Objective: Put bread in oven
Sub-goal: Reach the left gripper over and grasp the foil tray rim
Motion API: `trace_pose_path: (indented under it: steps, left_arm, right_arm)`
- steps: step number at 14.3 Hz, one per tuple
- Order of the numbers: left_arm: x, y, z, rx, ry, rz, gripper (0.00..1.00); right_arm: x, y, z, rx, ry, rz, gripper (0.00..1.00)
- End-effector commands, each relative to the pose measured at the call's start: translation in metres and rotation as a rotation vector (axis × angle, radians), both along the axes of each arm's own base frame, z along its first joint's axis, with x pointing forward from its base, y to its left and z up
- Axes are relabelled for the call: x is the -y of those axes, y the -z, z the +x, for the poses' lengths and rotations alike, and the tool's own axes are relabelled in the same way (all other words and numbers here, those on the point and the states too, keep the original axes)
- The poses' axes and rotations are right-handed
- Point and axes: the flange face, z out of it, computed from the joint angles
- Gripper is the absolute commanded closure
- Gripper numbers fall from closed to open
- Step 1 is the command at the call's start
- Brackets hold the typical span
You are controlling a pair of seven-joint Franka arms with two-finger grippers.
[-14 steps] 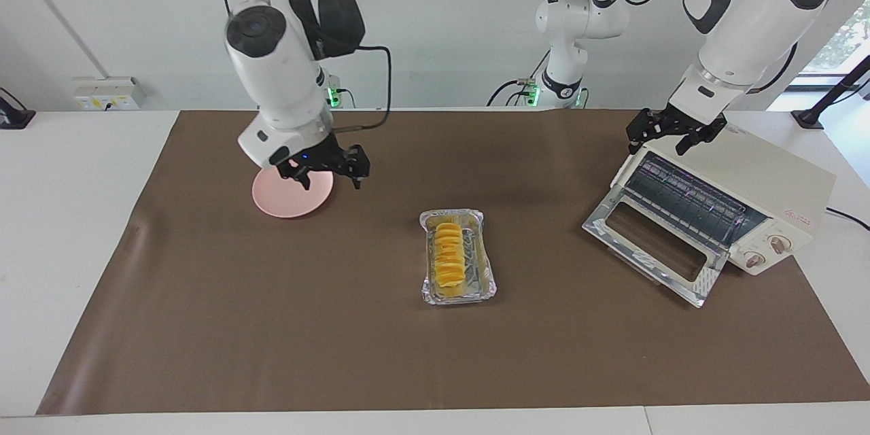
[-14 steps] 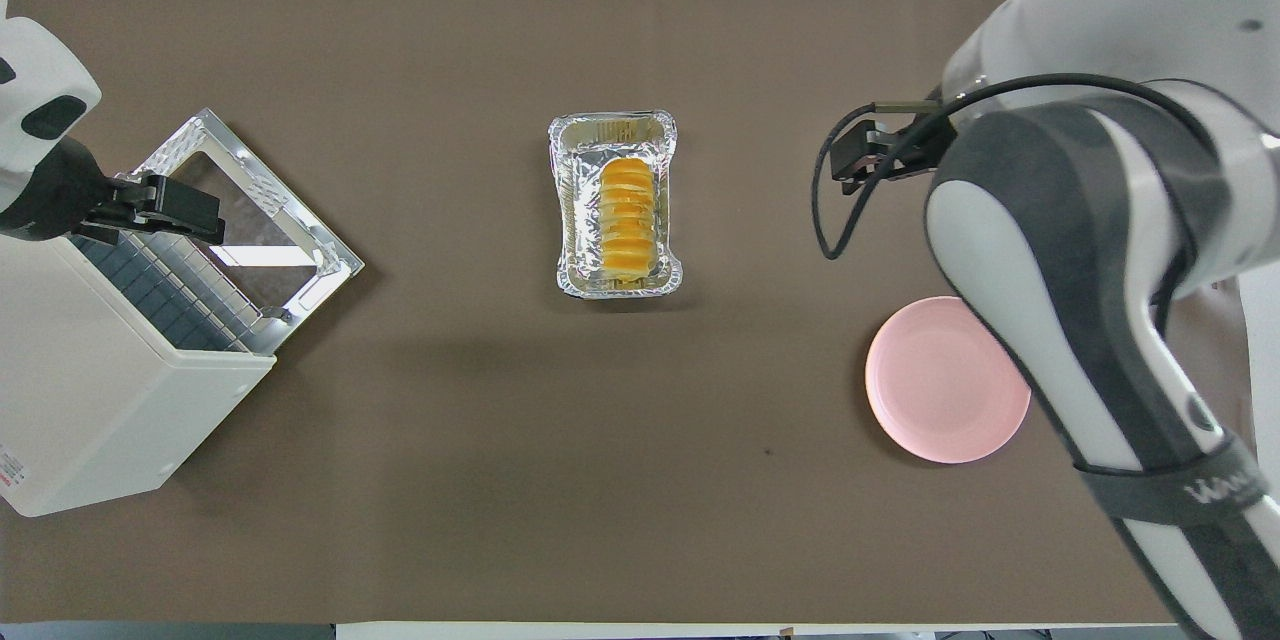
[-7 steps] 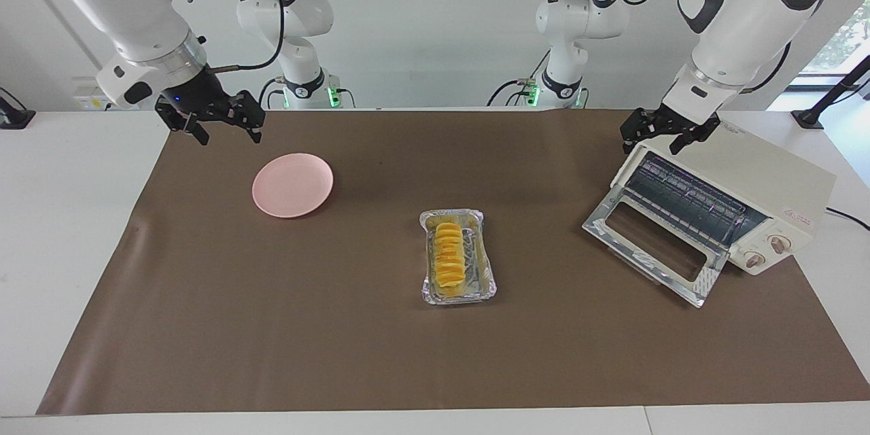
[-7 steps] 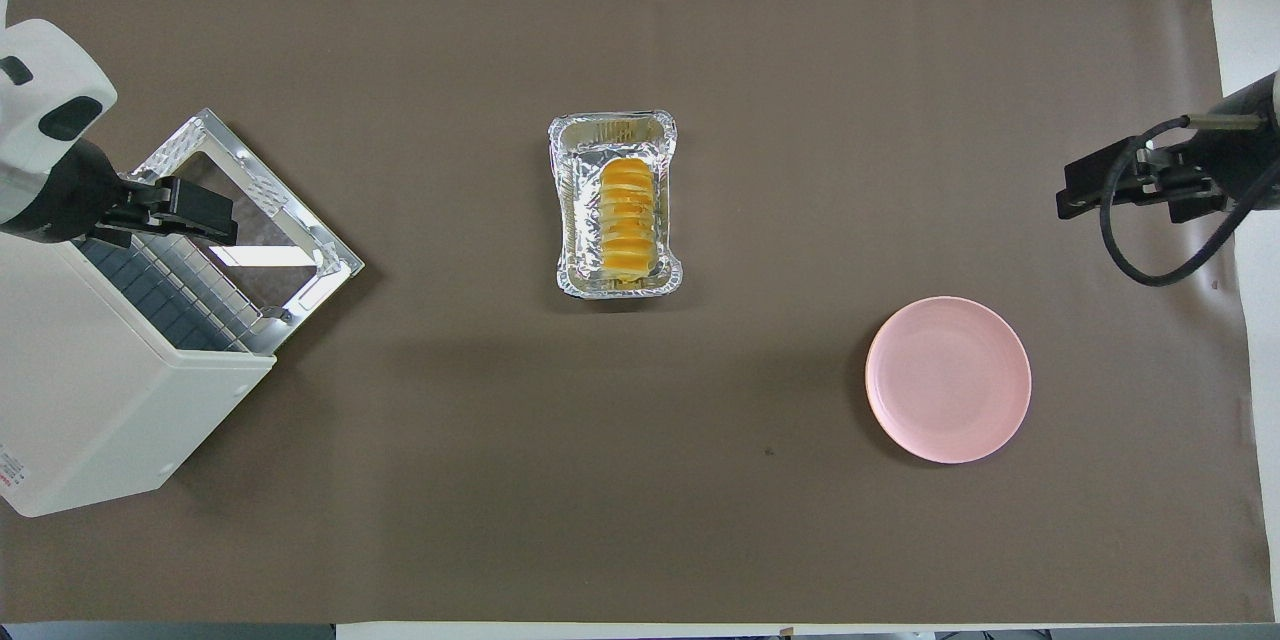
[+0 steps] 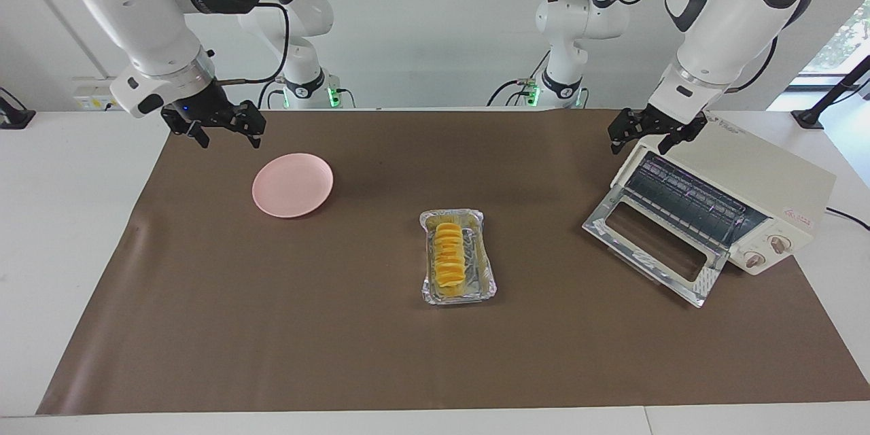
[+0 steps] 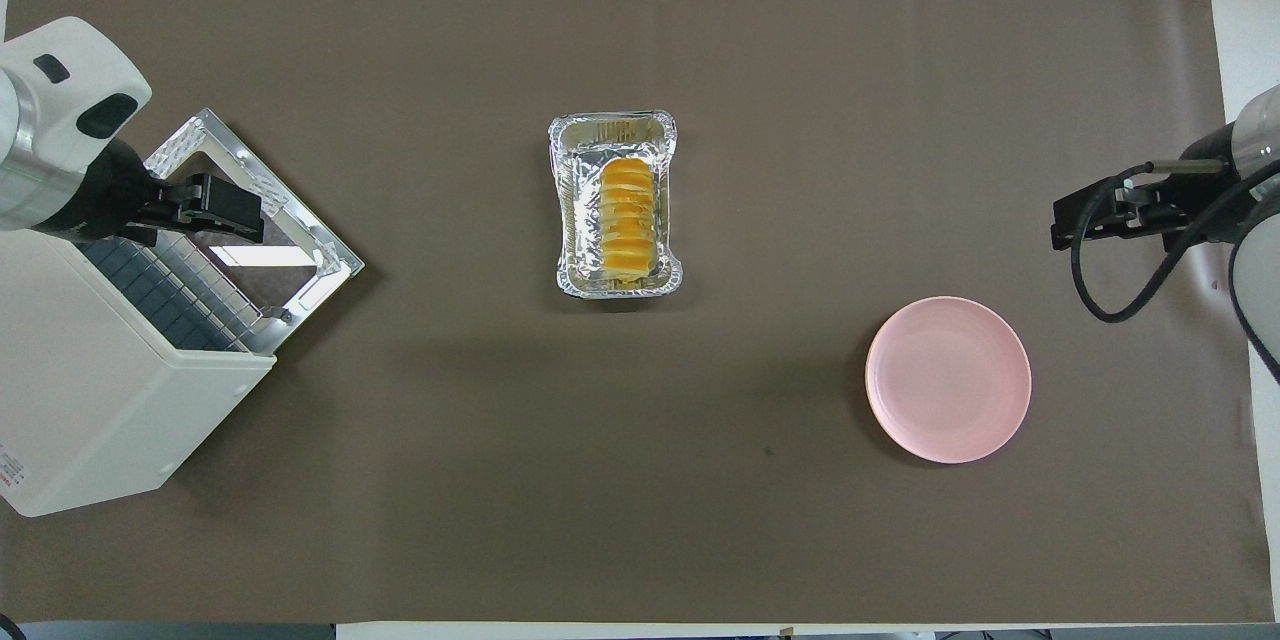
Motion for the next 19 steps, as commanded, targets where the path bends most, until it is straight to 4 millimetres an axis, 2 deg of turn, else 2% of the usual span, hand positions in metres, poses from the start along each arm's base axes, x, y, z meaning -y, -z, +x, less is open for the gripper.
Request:
trace_pose_path:
  steps: [1, 2, 3, 5, 6, 8, 10, 11, 12, 13, 14, 16, 17, 19]
  left_arm:
    - [0.040, 0.004, 0.027, -0.060, 0.012, 0.000, 0.00]
    - [0.068, 0.006, 0.049, -0.086, -0.016, 0.017, 0.00]
    - [0.085, 0.008, 0.068, -0.087, -0.052, 0.025, 0.00]
    - [0.135, 0.035, 0.084, -0.095, -0.118, 0.029, 0.00]
    - [0.155, 0.039, 0.086, -0.063, -0.146, 0.019, 0.00]
    - [0.213, 0.053, 0.077, -0.019, -0.162, 0.008, 0.00]
    - [0.246, 0.065, 0.077, 0.034, -0.158, -0.025, 0.00]
    - [0.256, 0.077, 0.079, 0.038, -0.169, -0.029, 0.00]
    - [0.269, 0.100, 0.086, 0.044, -0.209, -0.041, 0.00]
    - [0.300, 0.131, 0.080, 0.035, -0.230, -0.026, 0.00]
    - [0.321, 0.142, 0.074, 0.038, -0.233, -0.016, 0.00]
    - [0.338, 0.150, 0.074, 0.070, -0.276, -0.059, 0.00]
    - [0.348, 0.165, 0.072, 0.064, -0.280, -0.058, 0.00]
    - [0.360, 0.176, 0.069, 0.072, -0.299, -0.073, 0.00]
  right_arm:
    - [0.002, 0.000, -0.006, 0.012, -0.017, -0.011, 0.00]
    - [0.002, -0.002, -0.005, 0.015, -0.016, -0.011, 0.00]
    - [0.002, -0.003, -0.005, 0.015, -0.017, -0.011, 0.00]
    - [0.003, -0.002, -0.006, 0.011, -0.018, -0.014, 0.00]
    - [0.005, -0.003, -0.006, 0.009, -0.021, -0.038, 0.00]
    - [0.007, -0.003, -0.005, 0.009, -0.036, -0.054, 0.00]
    - [0.007, -0.004, -0.006, 0.009, -0.036, -0.052, 0.00]
    - [0.007, -0.004, -0.006, 0.012, -0.035, -0.052, 0.00]
    - [0.006, -0.003, -0.005, 0.015, -0.035, -0.051, 0.00]
    - [0.006, -0.004, -0.004, 0.021, -0.028, -0.045, 0.00]
    - [0.005, -0.004, -0.004, 0.023, -0.029, -0.042, 0.00]
    - [0.006, -0.004, -0.004, 0.021, -0.025, -0.042, 0.00]
    - [0.006, -0.004, -0.004, 0.020, -0.025, -0.041, 0.00]
    - [0.007, -0.003, -0.004, 0.018, -0.020, -0.041, 0.00]
